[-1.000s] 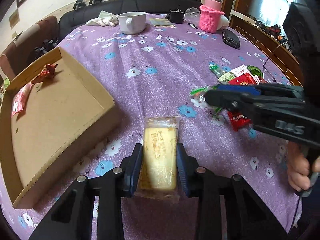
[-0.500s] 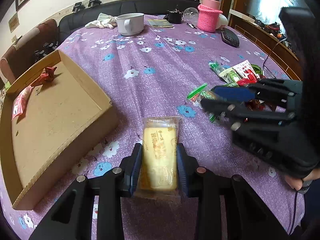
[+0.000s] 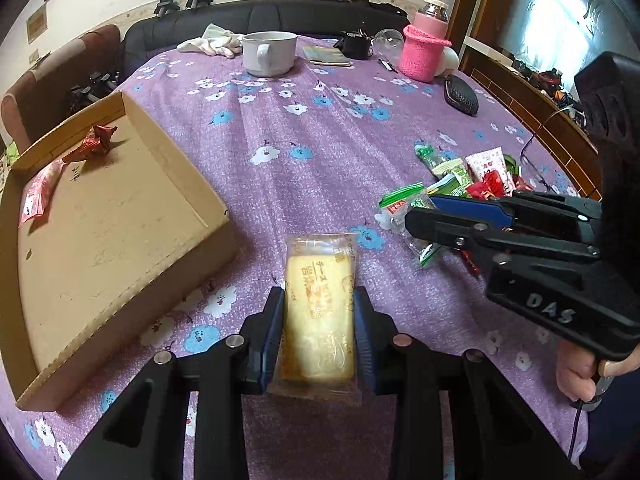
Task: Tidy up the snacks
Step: 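Grasp the small green-wrapped candy with the right tool while left tool holds cake bar, then carry cake bar and green candy to the tray and release both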
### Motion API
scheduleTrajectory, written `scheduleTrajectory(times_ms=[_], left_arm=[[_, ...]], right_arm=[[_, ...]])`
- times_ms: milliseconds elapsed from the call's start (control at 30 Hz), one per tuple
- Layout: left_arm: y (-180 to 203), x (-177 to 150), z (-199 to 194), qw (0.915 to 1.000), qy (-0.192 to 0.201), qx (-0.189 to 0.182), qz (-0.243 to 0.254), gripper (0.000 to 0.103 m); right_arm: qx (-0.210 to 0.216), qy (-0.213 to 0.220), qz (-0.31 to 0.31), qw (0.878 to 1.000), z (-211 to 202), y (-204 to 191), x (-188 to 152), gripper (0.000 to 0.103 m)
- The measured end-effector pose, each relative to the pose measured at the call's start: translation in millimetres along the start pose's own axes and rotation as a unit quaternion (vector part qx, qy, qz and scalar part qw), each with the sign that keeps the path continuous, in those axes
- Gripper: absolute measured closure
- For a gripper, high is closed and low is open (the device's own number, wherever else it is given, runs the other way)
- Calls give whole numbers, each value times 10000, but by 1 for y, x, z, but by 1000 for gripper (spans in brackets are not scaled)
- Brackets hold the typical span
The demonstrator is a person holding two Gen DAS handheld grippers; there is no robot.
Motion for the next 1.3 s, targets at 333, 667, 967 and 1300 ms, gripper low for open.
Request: scheduleTrajectory(times_ms=[333,667,967,1300], left_arm=[[-6,6,-19,9996,234,5,-133,70],[-31,8,-44,9979,497,108,-398,70],[-80,4,-71,9928,792,308,-844,70],[-163,-7,-84,9836,781,650,-1491,70]], right_arm=[[509,35,446,9977,-10,7,7,82],[738,112,620,9953,-18,8,11,82],[958,-31,760,9925,-19,-10,25,82],[1026,-379,404,9932,16,-89,62,81]])
Point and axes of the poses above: each gripper's, at about its wrist camera, not at the fingertips, and z roughly the way its jaws point, y to its right, x to its top, the point moved 1 cm from there along z, roughly the way its jaws point, and after that the axes turned 11 degrees about z, right-handed, at the moved point
